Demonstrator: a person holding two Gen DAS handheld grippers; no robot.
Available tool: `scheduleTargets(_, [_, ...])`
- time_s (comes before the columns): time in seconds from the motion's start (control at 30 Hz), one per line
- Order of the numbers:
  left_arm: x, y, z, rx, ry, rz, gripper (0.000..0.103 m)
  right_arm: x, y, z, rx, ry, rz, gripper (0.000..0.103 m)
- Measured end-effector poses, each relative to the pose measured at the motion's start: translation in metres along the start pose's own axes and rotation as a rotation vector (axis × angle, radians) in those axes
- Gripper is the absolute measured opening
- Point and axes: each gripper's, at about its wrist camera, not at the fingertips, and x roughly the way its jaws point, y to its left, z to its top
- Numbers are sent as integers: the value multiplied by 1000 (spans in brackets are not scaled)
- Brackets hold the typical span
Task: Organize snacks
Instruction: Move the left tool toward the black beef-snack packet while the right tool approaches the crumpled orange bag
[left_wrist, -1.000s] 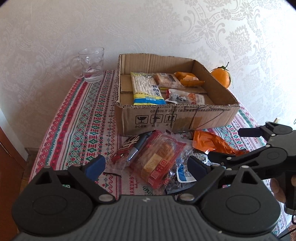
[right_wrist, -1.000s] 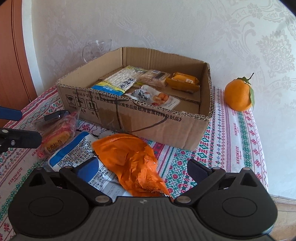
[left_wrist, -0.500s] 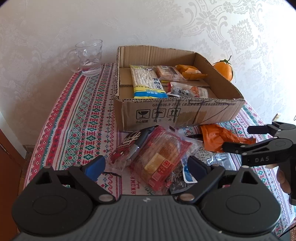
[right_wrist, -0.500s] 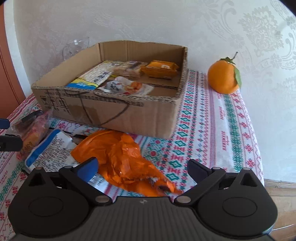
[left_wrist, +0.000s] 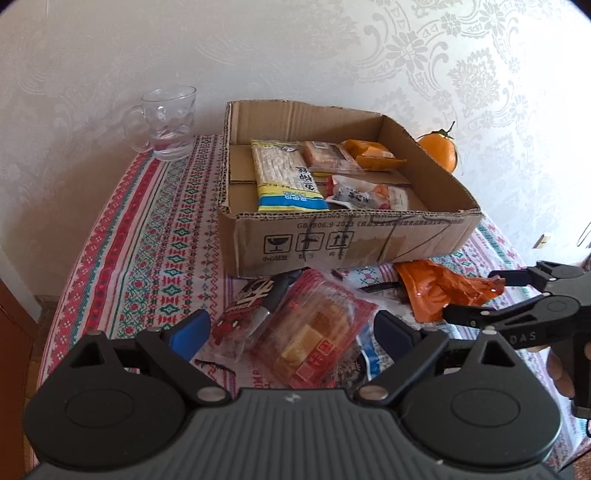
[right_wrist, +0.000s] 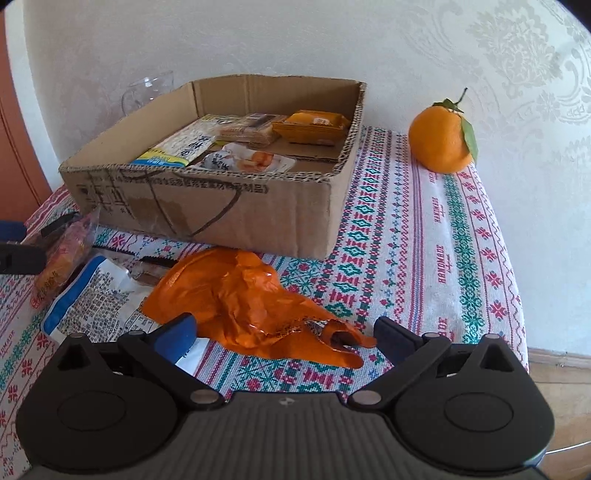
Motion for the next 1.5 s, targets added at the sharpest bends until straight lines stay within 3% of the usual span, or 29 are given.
scheduleTargets(0.27, [3, 26, 6, -50, -20, 23, 93, 1, 0, 0, -12, -5, 10, 103])
scheduleTargets(0.43, [17, 41, 3, -65, 20, 73, 93, 2, 1, 0, -13, -6, 8, 103])
scheduleTargets(0.57, [23, 59, 1, -120, 25, 65, 96, 2, 1, 1, -17, -2, 10, 103])
scheduleTargets(0.93, [17, 71, -2, -119, 24, 175, 93, 2, 1, 3, -29, 5, 8, 103])
scheduleTargets(1.2, [22, 58, -3, -28, 0, 119, 93, 2, 2, 3, -51, 6, 4, 103])
scheduleTargets(1.33, [22, 46, -1, 28, -27, 104, 77, 1, 2, 3, -53, 6, 4, 103])
scheduleTargets(1.43, [21, 40, 2, 27, -29, 74, 77, 1, 2, 2, -51, 5, 5, 103])
scheduleTargets(1.5, [18, 39, 3, 15, -26, 13, 77, 1, 2, 2, -53, 4, 5, 103])
